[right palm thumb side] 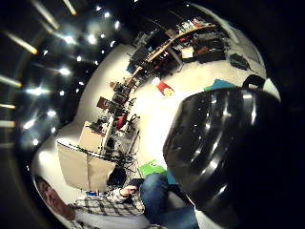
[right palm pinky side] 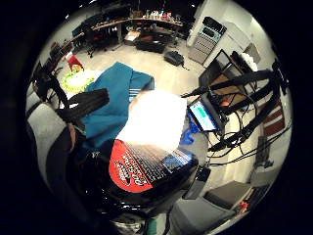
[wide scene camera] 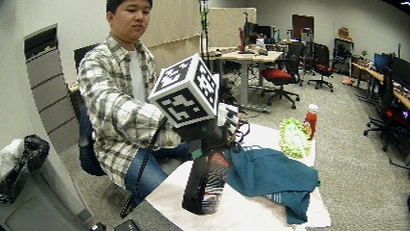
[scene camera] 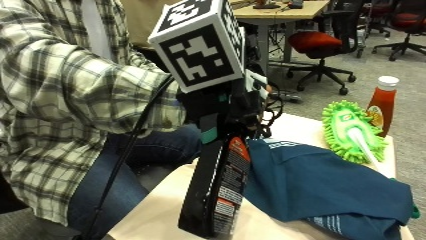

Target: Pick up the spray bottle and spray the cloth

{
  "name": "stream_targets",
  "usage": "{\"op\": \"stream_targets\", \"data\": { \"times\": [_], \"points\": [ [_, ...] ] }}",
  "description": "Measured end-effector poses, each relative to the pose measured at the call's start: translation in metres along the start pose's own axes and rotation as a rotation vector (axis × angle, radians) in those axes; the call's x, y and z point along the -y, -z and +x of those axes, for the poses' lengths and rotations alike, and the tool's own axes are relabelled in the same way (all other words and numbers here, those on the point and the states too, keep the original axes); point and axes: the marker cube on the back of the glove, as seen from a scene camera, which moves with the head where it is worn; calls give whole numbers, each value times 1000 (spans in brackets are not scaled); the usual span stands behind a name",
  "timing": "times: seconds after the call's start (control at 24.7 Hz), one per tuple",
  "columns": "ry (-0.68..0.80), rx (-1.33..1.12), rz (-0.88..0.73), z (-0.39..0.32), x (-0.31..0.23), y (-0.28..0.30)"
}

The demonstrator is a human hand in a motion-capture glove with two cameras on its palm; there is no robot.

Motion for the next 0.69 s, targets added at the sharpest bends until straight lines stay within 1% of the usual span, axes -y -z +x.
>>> {"op": "stream_targets", "data": {
  "times": [0.44,0.69],
  "points": [
    [120,-322,-160,-38,7,-38],
    [192,-435,-231,-48,2,-57]
  ]
}}
